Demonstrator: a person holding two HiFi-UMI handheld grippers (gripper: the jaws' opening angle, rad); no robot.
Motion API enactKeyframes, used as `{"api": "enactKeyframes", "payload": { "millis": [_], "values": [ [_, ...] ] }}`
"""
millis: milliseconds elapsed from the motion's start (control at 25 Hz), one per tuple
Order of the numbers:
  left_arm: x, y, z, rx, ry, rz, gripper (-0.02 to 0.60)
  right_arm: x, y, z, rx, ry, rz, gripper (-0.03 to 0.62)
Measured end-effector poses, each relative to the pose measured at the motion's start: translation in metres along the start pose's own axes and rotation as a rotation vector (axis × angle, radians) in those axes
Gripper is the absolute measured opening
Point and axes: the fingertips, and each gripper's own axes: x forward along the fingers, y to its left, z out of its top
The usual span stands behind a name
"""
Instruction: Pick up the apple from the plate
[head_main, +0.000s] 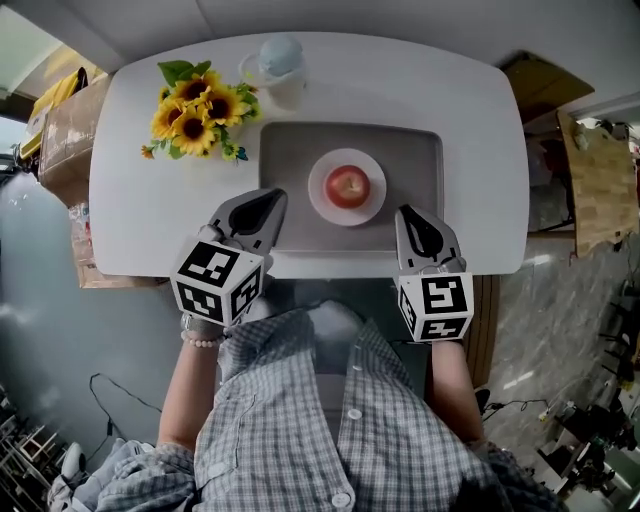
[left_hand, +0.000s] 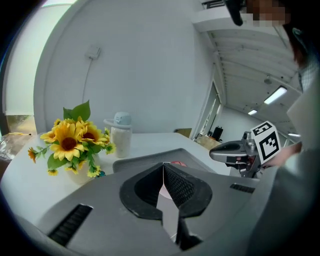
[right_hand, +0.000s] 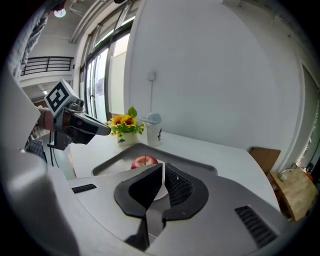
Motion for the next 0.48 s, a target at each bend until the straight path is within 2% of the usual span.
{"api": "enactKeyframes", "payload": {
  "millis": [280,480],
  "values": [
    [0.032,0.013,-0.03,-0.128,0.113,0.023,0.011,0.033,-0.015,-0.033,0.083,0.106,0.009,0.031],
    [0.048,0.018,-0.051,-0.154,0.206,0.023,0.012,0.056,-0.02,-0.051,0.138,0.177,0.042,0.031]
  ]
}}
